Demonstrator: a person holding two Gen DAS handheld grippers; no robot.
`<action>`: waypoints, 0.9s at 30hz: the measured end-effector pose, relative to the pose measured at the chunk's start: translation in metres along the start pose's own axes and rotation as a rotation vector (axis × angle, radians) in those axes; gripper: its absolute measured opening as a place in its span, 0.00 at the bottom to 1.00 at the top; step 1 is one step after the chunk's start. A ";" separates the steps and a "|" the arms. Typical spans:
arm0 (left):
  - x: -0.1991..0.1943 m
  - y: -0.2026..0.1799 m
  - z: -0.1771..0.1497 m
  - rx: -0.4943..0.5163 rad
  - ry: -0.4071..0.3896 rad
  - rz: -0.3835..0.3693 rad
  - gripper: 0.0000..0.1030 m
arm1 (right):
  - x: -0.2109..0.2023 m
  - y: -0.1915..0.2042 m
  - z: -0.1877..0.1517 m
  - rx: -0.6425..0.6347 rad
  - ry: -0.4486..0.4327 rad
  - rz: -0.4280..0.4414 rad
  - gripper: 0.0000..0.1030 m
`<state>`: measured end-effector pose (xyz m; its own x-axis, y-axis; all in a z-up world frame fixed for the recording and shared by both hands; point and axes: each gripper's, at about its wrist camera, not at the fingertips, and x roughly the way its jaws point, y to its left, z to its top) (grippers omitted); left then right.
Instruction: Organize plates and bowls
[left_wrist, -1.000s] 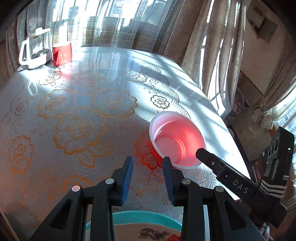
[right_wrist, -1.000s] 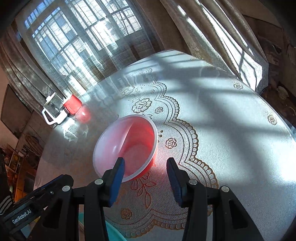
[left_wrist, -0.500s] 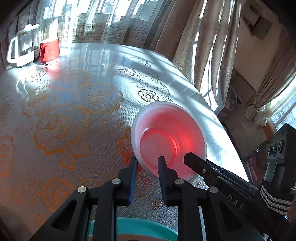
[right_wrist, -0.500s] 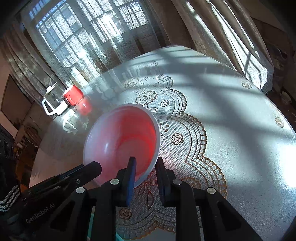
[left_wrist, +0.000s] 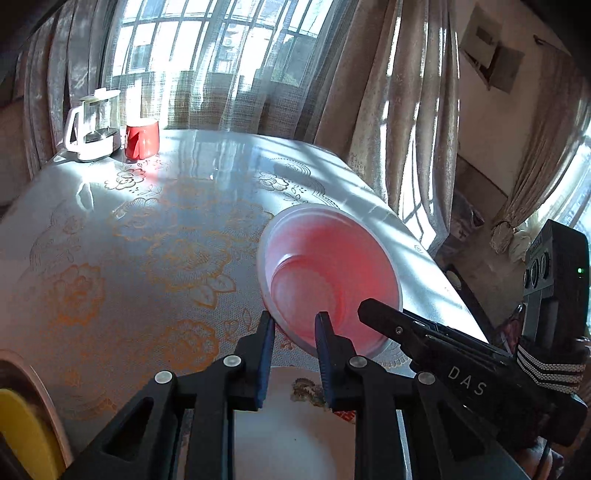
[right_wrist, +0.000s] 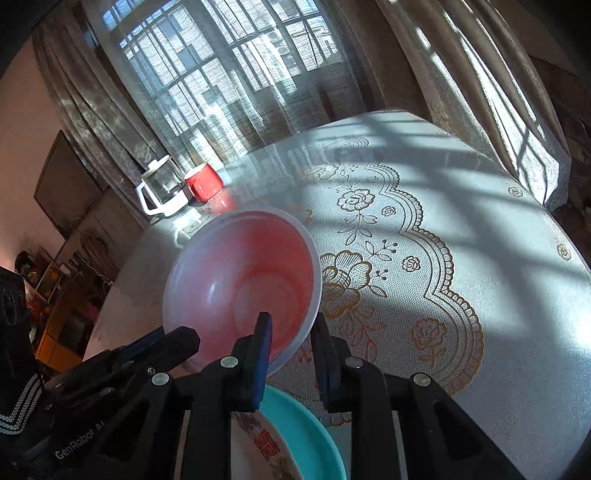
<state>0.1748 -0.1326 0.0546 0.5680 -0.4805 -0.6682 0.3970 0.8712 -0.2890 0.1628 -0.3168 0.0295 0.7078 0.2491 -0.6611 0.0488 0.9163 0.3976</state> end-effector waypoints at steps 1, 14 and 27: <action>-0.008 0.003 -0.003 0.000 -0.012 0.000 0.22 | -0.002 0.006 -0.002 -0.008 0.000 0.013 0.21; -0.091 0.066 -0.054 -0.093 -0.089 0.079 0.22 | -0.007 0.092 -0.038 -0.137 0.043 0.139 0.21; -0.160 0.139 -0.107 -0.262 -0.127 0.135 0.22 | 0.010 0.179 -0.078 -0.270 0.147 0.269 0.21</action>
<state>0.0623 0.0763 0.0479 0.6950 -0.3531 -0.6263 0.1223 0.9165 -0.3809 0.1242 -0.1255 0.0445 0.5610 0.5154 -0.6478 -0.3253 0.8569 0.4000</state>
